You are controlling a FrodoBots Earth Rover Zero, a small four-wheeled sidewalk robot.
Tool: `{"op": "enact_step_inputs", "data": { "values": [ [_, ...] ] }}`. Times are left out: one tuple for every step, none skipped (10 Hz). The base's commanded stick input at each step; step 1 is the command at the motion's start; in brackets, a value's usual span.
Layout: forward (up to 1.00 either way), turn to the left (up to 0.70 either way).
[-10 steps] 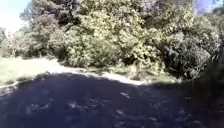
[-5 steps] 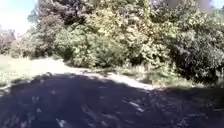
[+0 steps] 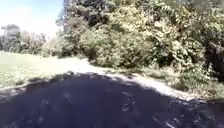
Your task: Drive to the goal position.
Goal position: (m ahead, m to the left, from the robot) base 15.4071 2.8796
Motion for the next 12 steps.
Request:
{"op": "enact_step_inputs", "data": {
  "values": [
    [1.00,0.00],
    [1.00,0.00],
    [1.00,0.00],
    [1.00,0.00],
    [1.00,0.00],
    [1.00,0.00],
    [1.00,0.00],
    [1.00,0.00],
    [1.00,0.00],
    [1.00,0.00],
    [1.00,-0.04],
    [1.00,-0.21]
  ]
}}
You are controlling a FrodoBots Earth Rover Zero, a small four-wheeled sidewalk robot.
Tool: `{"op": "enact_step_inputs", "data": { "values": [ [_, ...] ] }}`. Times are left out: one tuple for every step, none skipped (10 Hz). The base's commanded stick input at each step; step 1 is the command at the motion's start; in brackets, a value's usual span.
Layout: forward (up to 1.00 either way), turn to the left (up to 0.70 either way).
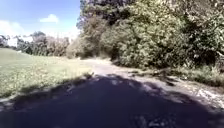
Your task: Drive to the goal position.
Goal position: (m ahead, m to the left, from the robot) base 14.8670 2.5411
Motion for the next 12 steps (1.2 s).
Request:
{"op": "enact_step_inputs", "data": {
  "values": [
    [1.00,-0.36],
    [1.00,-0.38],
    [1.00,-0.40],
    [1.00,0.00],
    [1.00,0.00],
    [1.00,0.00],
    [1.00,0.00],
    [0.97,0.00],
    [0.54,0.00],
    [0.10,0.00],
    [0.00,0.00],
    [0.00,0.00]
  ]
}}
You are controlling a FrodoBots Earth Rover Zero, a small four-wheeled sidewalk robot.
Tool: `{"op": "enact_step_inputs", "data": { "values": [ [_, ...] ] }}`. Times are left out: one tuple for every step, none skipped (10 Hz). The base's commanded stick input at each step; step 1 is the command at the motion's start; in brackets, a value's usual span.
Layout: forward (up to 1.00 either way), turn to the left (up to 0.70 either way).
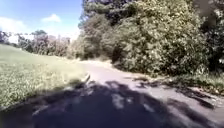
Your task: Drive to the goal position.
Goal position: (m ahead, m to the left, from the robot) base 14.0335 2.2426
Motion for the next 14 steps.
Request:
{"op": "enact_step_inputs", "data": {
  "values": [
    [0.00,0.00],
    [0.00,0.00],
    [0.00,0.00],
    [0.00,0.00],
    [0.00,0.00],
    [0.00,0.00],
    [0.00,0.00],
    [0.29,0.00],
    [0.73,0.00],
    [1.00,-0.02],
    [1.00,-0.07],
    [1.00,-0.12],
    [1.00,-0.24],
    [1.00,-0.37]
  ]
}}
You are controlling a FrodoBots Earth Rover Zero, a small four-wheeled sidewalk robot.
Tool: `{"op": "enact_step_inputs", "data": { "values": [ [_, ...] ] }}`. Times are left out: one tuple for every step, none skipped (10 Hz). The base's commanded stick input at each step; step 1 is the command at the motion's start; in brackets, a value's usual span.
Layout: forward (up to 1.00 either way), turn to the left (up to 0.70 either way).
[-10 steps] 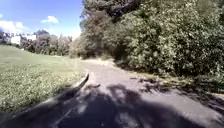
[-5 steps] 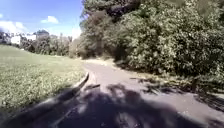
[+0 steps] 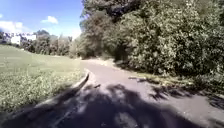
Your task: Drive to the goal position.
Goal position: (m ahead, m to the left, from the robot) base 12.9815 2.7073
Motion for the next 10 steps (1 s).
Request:
{"op": "enact_step_inputs", "data": {
  "values": [
    [1.00,0.00],
    [1.00,0.00],
    [1.00,-0.08],
    [1.00,-0.26],
    [1.00,-0.39],
    [1.00,-0.30],
    [1.00,-0.21],
    [1.00,0.00],
    [1.00,0.00],
    [1.00,0.00]
  ]
}}
